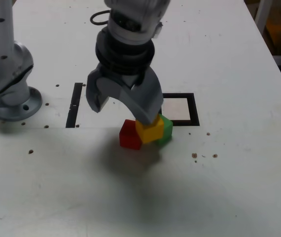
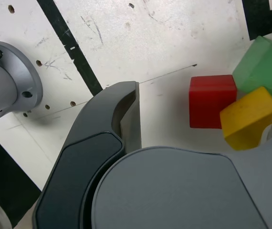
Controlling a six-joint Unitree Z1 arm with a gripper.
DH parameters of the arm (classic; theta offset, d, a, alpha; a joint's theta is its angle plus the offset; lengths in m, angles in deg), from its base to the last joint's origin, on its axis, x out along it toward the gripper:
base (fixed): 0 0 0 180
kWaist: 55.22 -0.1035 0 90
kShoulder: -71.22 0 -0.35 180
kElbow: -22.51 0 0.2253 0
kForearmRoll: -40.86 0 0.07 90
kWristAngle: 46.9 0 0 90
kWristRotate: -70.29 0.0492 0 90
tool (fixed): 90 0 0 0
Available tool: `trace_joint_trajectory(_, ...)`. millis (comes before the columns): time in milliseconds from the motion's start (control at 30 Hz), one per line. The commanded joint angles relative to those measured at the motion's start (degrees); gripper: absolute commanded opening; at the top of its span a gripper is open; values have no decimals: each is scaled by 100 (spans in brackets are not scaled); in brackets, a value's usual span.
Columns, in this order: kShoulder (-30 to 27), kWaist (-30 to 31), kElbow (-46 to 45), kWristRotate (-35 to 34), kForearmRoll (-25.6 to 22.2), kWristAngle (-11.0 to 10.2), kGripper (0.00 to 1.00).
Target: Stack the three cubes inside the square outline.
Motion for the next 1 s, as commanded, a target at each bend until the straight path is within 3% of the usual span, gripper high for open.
trace_joint_trajectory(0, -96, 11, -31, -75, -132, -59, 99)
trace_joint_trajectory(167, -761, 10, -485, -363, -346, -190, 99)
trace_joint_trajectory(300, -1193, -19, -1076, -458, -331, -143, 99)
trace_joint_trajectory(533, -813, -42, -1055, -344, -254, 20, 99)
trace_joint_trajectory(967, -205, -42, -660, -253, -296, 95, 99)
